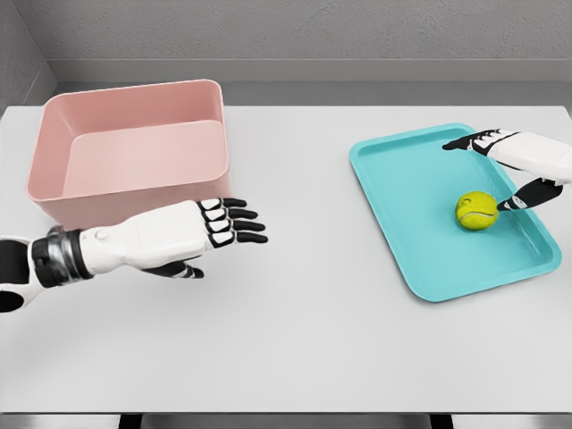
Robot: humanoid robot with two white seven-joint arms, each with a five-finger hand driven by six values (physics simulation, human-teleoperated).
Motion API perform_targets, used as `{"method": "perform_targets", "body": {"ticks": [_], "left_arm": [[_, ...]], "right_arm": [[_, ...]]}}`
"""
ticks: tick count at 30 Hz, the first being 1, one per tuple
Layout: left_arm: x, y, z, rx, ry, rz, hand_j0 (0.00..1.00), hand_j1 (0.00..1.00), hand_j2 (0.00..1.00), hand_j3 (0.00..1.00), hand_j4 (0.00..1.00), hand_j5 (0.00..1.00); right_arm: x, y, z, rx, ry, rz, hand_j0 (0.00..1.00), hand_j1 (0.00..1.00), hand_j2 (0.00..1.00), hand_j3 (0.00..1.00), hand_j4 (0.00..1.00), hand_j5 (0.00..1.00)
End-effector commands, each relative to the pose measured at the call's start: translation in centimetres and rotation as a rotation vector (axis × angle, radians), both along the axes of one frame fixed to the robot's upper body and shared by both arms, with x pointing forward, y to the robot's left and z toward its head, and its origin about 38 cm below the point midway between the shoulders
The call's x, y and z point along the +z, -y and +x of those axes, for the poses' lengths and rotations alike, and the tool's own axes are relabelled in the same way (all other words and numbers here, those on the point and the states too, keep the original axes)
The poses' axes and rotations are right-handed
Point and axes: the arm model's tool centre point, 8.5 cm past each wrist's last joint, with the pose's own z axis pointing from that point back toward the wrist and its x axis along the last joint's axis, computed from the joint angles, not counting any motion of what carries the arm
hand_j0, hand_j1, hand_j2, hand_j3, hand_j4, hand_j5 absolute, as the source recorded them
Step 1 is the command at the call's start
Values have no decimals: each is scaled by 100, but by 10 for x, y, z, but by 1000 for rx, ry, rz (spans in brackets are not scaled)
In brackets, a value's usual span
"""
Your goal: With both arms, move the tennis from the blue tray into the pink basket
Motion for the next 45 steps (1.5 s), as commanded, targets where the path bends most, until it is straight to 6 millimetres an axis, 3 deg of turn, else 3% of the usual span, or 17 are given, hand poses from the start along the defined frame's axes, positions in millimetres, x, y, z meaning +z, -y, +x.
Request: {"method": "perform_targets", "body": {"ticks": [1, 6, 9, 21, 23, 39, 45], "left_arm": [[-6, 0, -2, -10, -37, 44, 100, 100, 100, 100, 100, 100], [17, -11, 9, -12, -94, 103, 100, 100, 100, 100, 100, 100], [23, -6, 11, -50, -116, 127, 100, 100, 100, 100, 100, 100], [19, -2, 9, -65, -124, 140, 100, 100, 100, 100, 100, 100], [19, -3, 9, -64, -123, 143, 100, 100, 100, 100, 100, 100], [19, -2, 9, -64, -119, 138, 100, 100, 100, 100, 100, 100], [19, -2, 10, -63, -118, 137, 100, 100, 100, 100, 100, 100]], "right_arm": [[0, 0, 0, 0, 0, 4, 100, 100, 100, 100, 100, 100], [-9, -3, -2, 4, -14, 5, 100, 100, 100, 100, 100, 100], [-15, 0, -5, 9, -37, -17, 100, 100, 100, 100, 100, 100], [-24, 10, 0, -7, -141, -109, 100, 100, 100, 100, 100, 100], [-30, 0, 4, 8, -152, -137, 100, 100, 100, 100, 100, 100], [-47, 10, 13, -51, -194, -132, 100, 100, 100, 100, 100, 100], [-57, 0, 23, -42, -207, -133, 100, 100, 100, 100, 100, 100]]}}
